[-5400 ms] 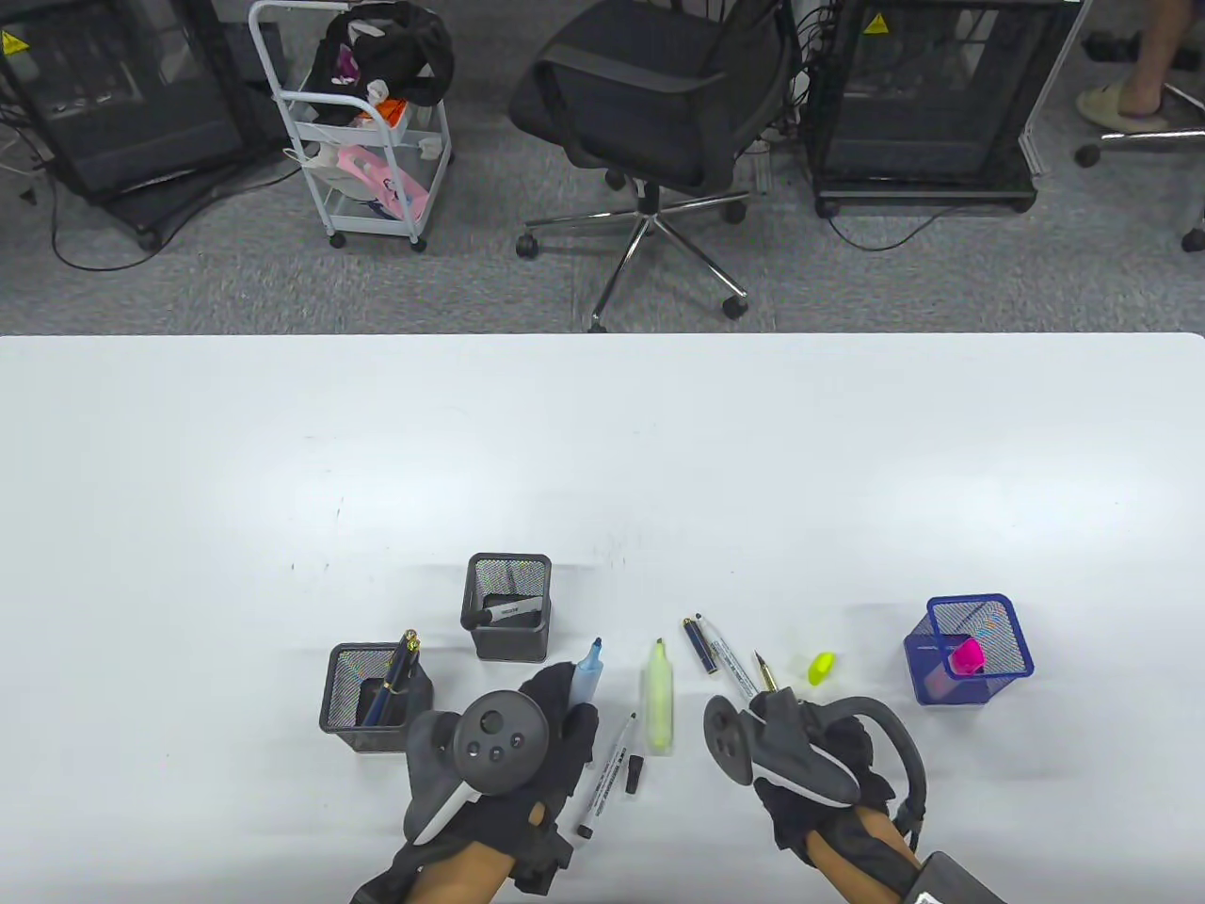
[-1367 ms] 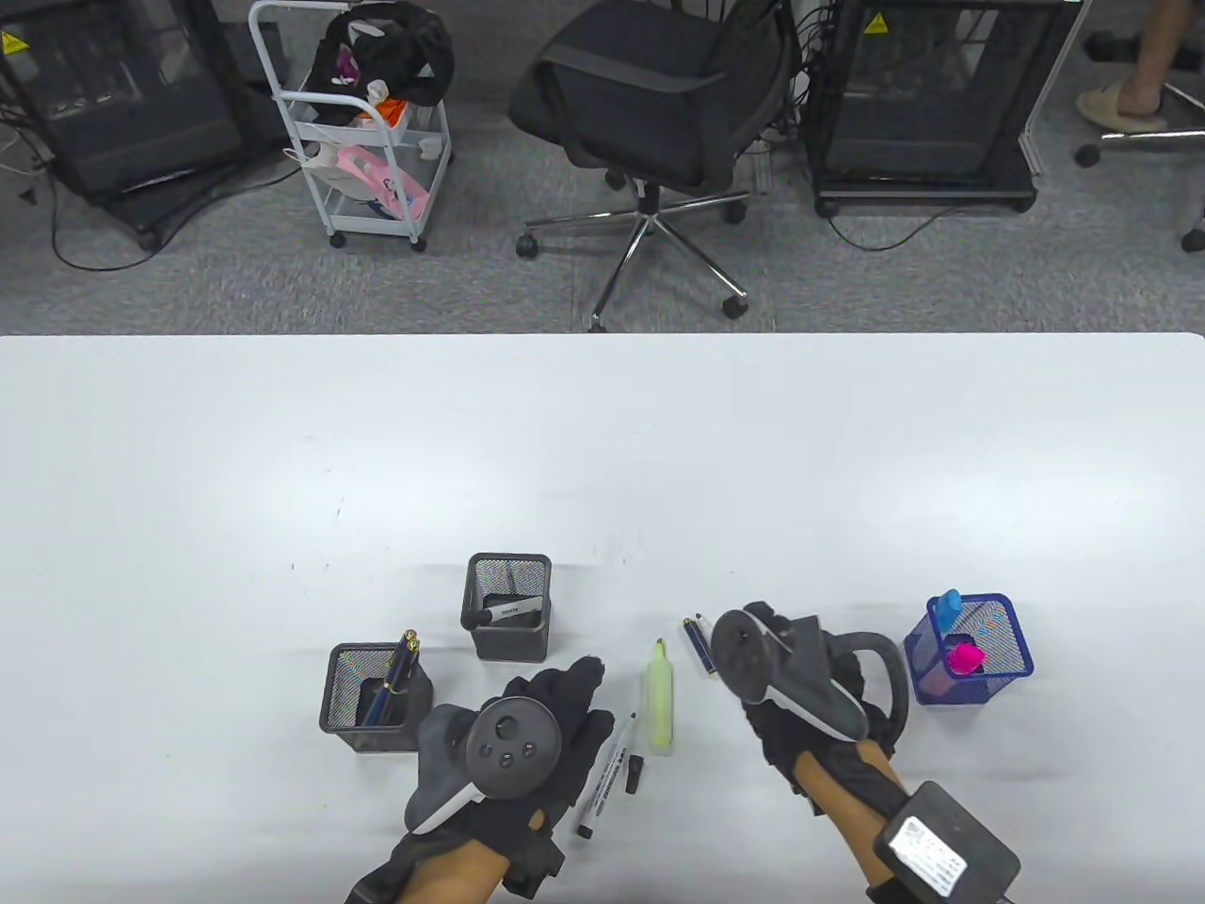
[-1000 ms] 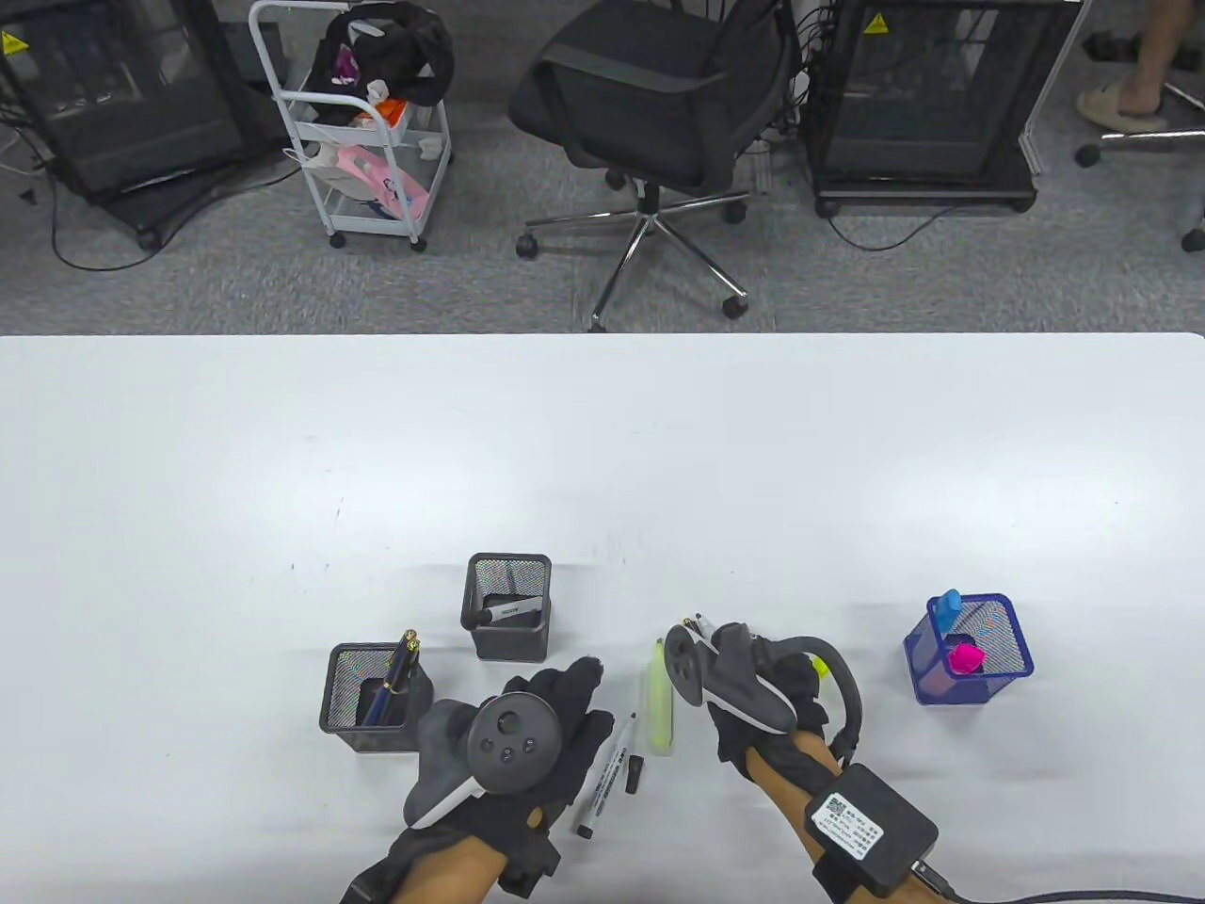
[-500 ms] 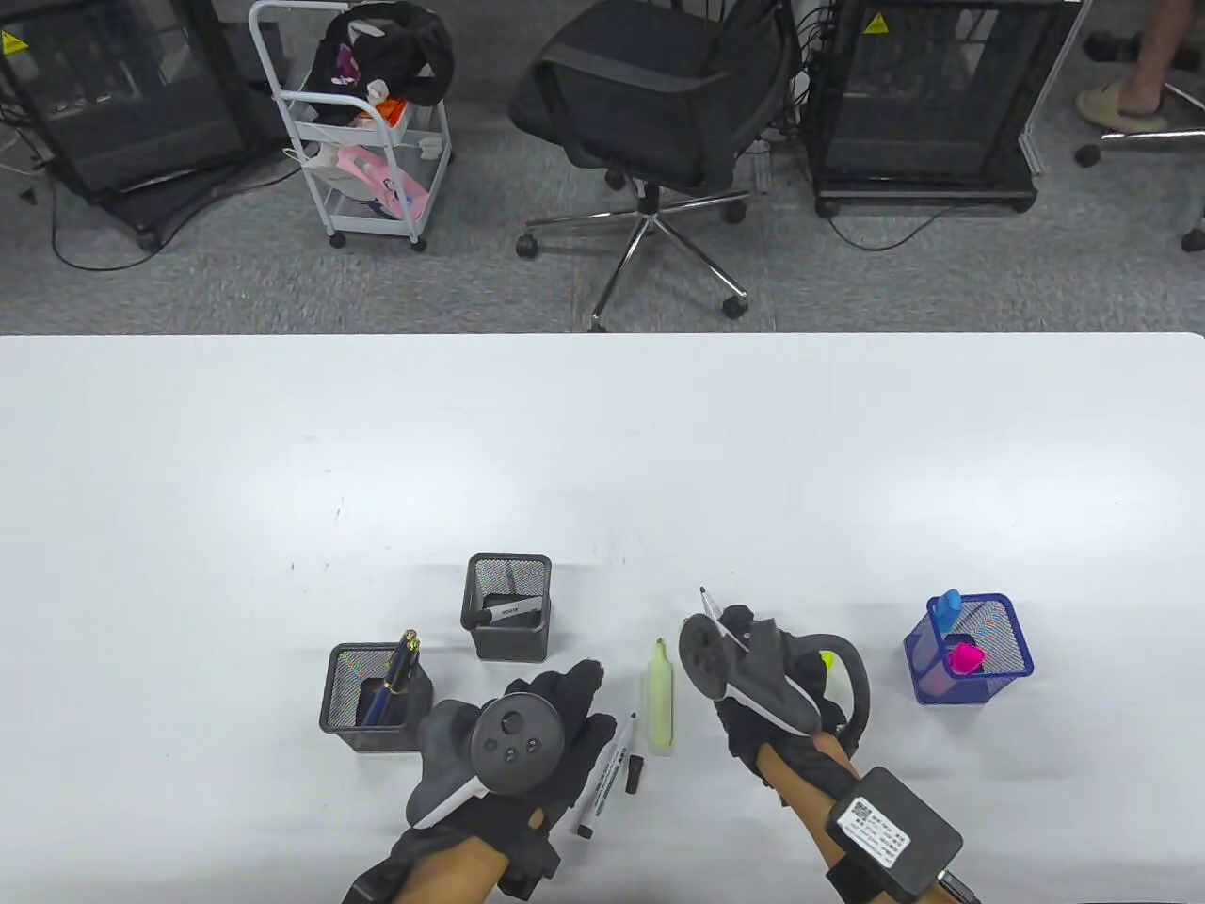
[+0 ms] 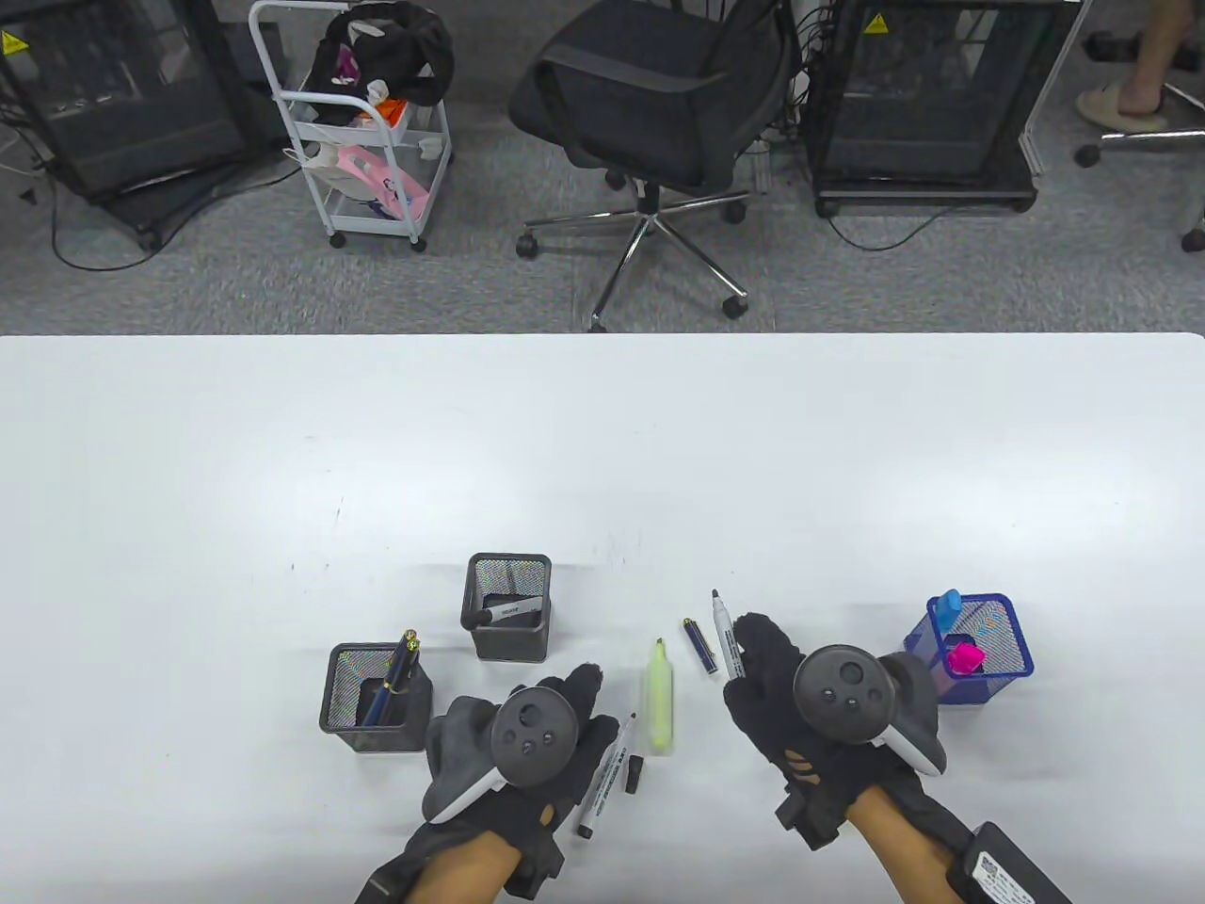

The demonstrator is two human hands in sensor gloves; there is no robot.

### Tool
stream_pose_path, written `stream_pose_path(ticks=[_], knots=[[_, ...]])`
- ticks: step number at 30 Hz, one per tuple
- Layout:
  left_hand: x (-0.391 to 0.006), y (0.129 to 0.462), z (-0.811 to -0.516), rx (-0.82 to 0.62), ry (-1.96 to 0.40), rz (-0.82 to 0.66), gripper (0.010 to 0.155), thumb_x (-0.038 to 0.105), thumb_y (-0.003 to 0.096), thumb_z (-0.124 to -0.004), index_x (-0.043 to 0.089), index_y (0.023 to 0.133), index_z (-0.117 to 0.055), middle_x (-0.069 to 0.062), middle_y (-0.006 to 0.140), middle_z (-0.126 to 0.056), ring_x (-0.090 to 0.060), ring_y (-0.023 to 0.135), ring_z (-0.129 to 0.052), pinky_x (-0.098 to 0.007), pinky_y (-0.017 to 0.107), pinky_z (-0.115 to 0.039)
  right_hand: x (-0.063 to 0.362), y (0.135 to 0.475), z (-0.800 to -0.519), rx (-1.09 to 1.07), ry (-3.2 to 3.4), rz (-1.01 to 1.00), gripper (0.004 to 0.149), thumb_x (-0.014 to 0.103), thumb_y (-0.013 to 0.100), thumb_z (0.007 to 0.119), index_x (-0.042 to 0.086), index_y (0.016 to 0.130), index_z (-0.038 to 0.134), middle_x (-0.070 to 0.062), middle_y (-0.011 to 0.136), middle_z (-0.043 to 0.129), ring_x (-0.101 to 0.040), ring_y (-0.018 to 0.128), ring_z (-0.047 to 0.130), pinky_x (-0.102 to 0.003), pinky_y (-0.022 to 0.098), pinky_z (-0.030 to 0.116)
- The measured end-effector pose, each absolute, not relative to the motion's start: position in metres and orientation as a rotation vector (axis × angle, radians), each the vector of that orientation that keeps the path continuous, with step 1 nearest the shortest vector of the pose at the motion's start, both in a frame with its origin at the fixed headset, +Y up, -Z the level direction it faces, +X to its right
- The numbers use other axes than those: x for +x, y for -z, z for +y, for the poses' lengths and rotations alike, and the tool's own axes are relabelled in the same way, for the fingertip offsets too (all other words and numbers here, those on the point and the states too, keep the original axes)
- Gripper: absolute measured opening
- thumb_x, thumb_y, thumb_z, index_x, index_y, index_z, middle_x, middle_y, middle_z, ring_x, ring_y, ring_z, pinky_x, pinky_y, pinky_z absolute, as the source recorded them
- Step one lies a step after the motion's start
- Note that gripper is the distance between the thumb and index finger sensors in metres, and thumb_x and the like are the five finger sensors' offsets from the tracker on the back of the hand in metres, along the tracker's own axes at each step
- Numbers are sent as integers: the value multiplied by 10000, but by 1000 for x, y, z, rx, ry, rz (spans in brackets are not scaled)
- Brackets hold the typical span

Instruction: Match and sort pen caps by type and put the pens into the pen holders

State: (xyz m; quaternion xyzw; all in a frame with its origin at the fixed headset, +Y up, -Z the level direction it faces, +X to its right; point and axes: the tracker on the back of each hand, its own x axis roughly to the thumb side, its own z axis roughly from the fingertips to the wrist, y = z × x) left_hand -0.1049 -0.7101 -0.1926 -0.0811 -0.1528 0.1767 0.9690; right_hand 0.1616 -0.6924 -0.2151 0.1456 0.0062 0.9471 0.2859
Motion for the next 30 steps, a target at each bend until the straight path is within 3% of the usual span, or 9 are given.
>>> stream_pose_path(ticks=[11,25,30], knots=[[-83,209,-742,-225,-72,-205,610,380,433,-922,69,947,-817,-189,748,-1039,-304,427,-1103,-534,322,-895,150,206,-687,477,-2555,-22,761,376,375,951,-11,923,592,-198,721,929,-255,456,1091,-376,338,942],[-64,208,-751,-191,113,-193,565,356,386,-1005,102,877,-890,-143,674,-1082,-258,393,-1129,-520,327,-927,145,198,-688,518,-2668,-42,738,376,401,923,2,936,578,-202,743,909,-256,484,1080,-380,363,933],[-66,208,-749,-171,83,-207,514,332,393,-1003,126,851,-895,-170,694,-1072,-291,438,-1121,-570,376,-900,146,197,-688,521,-2693,-43,732,370,409,912,2,940,567,-203,754,902,-259,498,1078,-380,372,934]])
